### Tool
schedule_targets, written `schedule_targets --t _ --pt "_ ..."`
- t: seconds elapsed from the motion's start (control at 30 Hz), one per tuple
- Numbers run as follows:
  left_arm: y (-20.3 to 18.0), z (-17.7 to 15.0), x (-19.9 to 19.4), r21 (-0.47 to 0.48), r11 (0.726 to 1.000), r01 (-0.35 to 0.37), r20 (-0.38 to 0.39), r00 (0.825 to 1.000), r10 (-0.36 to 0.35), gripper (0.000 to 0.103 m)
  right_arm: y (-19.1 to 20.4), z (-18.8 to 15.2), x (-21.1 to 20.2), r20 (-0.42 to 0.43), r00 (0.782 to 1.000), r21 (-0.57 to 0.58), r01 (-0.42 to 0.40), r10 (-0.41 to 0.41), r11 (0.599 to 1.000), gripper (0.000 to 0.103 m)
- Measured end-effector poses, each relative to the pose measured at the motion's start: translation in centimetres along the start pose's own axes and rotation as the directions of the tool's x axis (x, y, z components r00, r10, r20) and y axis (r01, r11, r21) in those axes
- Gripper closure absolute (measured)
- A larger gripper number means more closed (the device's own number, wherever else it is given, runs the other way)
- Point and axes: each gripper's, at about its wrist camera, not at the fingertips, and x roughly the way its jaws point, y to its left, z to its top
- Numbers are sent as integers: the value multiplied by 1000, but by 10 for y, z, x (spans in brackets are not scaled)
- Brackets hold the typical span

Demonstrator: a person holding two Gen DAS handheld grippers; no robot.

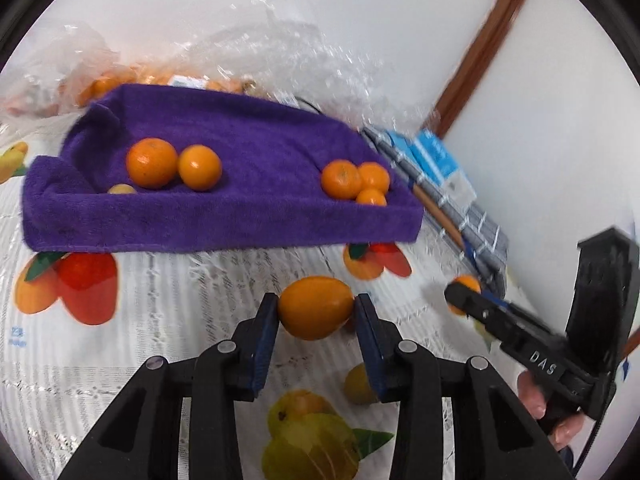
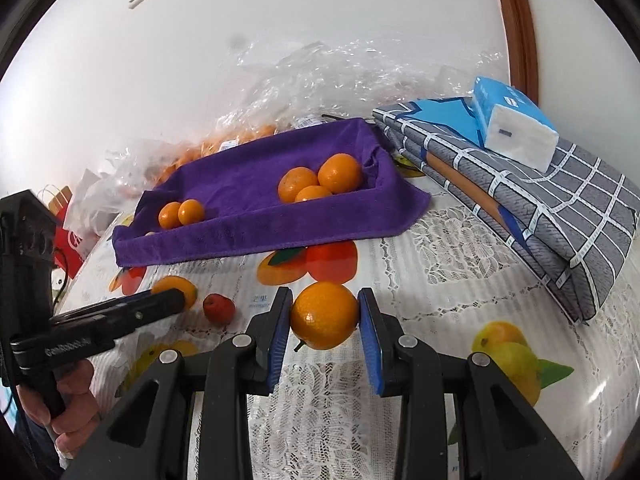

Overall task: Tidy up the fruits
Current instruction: 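Carry both held fruits over the purple towel and open both tools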

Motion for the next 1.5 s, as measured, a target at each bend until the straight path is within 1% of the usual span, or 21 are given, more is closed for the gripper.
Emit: schedule_targets --t 0.17,0.3,0.47,0.57,0.6,0.7,0.77,0.83,0.9,1.0,1.13,1.2,1.27,1.3,1.37,1.43,1.5 --pt "4 1 -11 -29 999 -30 72 997 33 66 1 -1 -4 19 1000 -3 3 -3 1000 70" --pt "10 2 -24 -55 997 -59 132 989 66 66 -1 -1 -4 20 1000 1 -7 7 1000 70" --pt "18 6 -34 -90 993 -78 178 980 93 66 -3 1 -7 40 999 13 -18 17 1000 70" --pt "25 10 -41 -125 990 -71 199 975 95 66 -2 5 -8 47 999 19 0 -1 1000 70" --pt "27 11 -45 -139 988 -68 207 974 96 66 0 10 -9 52 999 18 0 -1 1000 70" --pt "36 18 -53 -174 980 -100 214 967 136 66 6 26 -14 70 998 -1 -5 5 1000 70" --pt "44 23 -58 -195 977 -92 218 967 134 66 13 40 -15 89 996 -27 -6 9 1000 70" --pt "53 34 -63 -208 971 -115 227 960 162 66 21 54 -12 106 994 -50 -8 13 999 70" --pt "60 45 -65 -213 966 -146 229 954 195 66 28 68 -4 108 994 -61 -17 23 998 70" --pt "67 60 -65 -213 964 -159 239 948 210 66 40 83 12 99 994 -74 -31 38 997 70" --pt "70 79 -55 -187 964 -190 262 936 235 66 55 97 32 90 995 -89 -39 47 995 70" --pt "73 81 -50 -189 967 -170 277 936 219 66 61 101 43 80 995 -83 -54 61 995 70" --pt "75 79 -44 -192 972 -136 277 942 187 66 64 101 56 66 995 -75 -64 69 995 70" --pt "76 78 -41 -190 973 -132 273 945 181 66 64 100 63 57 996 -68 -67 71 995 70" --pt "75 74 -34 -173 974 -145 253 949 186 66 63 94 77 29 997 -47 -75 77 996 70" --pt "75 73 -26 -161 977 -141 230 957 176 66 63 90 92 -24 997 -40 -77 76 996 70" --pt "75 73 -21 -162 978 -130 219 962 164 66 66 90 97 -28 996 -58 -89 88 994 70"
